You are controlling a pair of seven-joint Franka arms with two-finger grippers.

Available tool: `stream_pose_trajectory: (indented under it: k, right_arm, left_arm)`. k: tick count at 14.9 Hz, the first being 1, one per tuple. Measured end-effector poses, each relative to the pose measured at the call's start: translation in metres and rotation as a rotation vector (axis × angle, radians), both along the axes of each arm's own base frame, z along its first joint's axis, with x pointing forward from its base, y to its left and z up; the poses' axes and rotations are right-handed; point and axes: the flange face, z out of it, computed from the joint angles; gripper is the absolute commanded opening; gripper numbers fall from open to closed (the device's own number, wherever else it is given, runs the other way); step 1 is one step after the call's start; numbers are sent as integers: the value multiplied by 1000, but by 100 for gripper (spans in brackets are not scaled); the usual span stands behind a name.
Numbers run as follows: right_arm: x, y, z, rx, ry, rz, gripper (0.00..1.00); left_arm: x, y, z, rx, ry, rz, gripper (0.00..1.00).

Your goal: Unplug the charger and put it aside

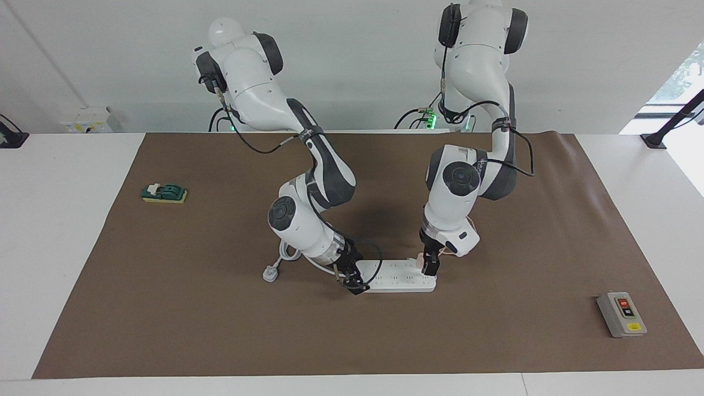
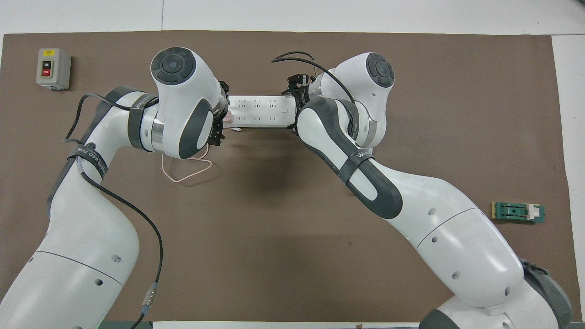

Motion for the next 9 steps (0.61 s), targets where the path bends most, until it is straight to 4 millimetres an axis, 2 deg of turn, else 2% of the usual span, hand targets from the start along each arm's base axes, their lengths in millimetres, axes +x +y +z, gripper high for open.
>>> stream_pose_trajectory:
  k: [5, 8, 9]
  right_arm:
    - [1, 0, -2, 0, 0, -1, 100]
    - [1, -1, -6, 8, 7, -10, 100]
    - [2, -3, -7, 20, 16, -22, 100]
  left_arm:
    - [0, -1, 0, -2, -6, -2, 83]
    - [0, -2, -1, 0, -15, -8, 59]
    - [0, -2, -1, 2, -16, -10, 56]
